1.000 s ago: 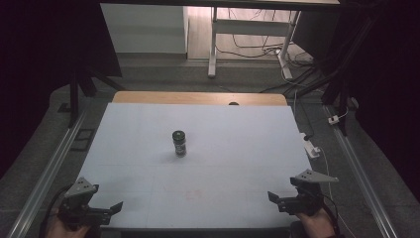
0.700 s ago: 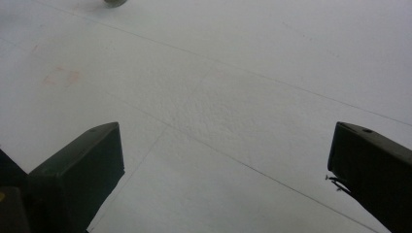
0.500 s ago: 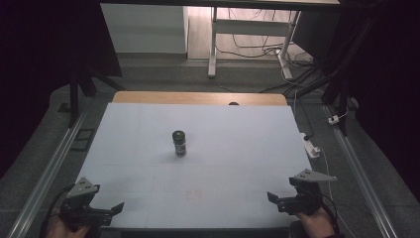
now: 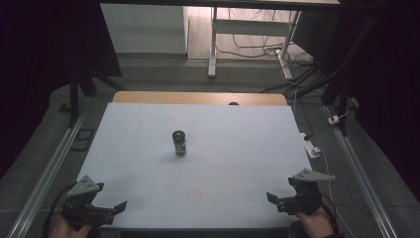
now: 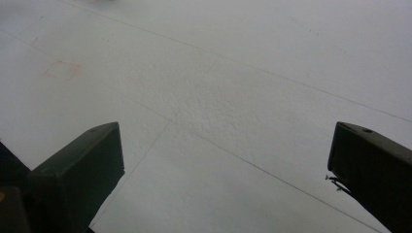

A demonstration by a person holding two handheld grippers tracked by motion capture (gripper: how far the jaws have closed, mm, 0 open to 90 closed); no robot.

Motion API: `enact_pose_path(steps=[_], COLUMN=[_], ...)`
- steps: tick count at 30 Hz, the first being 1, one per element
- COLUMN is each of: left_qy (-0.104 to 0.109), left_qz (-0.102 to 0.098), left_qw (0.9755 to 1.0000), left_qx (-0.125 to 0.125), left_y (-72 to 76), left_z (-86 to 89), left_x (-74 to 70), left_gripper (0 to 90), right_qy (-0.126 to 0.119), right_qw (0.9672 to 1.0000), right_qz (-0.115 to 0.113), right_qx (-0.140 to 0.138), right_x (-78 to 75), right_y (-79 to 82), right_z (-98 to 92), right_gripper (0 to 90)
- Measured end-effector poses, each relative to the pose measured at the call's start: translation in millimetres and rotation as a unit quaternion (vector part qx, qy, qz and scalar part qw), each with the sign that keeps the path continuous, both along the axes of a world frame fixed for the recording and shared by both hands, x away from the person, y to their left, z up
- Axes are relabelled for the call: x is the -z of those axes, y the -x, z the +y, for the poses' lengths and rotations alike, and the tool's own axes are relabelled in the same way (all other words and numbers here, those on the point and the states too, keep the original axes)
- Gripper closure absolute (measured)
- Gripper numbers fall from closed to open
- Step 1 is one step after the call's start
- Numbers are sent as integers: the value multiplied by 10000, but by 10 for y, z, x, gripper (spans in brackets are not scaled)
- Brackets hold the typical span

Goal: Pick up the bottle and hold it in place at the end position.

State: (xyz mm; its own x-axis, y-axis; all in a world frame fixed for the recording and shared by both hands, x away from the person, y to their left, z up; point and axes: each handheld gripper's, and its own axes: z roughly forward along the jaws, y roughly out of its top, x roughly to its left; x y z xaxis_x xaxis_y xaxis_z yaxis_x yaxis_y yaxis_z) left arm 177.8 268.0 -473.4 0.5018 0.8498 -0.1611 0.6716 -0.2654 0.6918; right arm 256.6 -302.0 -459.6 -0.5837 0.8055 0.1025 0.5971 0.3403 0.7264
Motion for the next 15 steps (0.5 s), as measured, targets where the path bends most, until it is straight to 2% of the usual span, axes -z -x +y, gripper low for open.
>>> enact_pose_path(steps=[4, 8, 15], left_qy=[165, 212, 211], left_qz=[-3, -23, -159], left_qw=[9996, 9989, 9981], left_qx=[218, 405, 549], left_y=[-59, -118, -207], left_z=[-26, -68, -128], left_x=[-2, -7, 1], left_gripper=[0, 0, 0], right_qy=[15, 19, 59], right_qw=[10000, 10000, 10000], right_qz=[14, 24, 25], right_qx=[-28, -37, -76], right_x=[3, 6, 8], right_y=[-6, -7, -12], right_z=[6, 11, 19], right_gripper=[0, 0, 0])
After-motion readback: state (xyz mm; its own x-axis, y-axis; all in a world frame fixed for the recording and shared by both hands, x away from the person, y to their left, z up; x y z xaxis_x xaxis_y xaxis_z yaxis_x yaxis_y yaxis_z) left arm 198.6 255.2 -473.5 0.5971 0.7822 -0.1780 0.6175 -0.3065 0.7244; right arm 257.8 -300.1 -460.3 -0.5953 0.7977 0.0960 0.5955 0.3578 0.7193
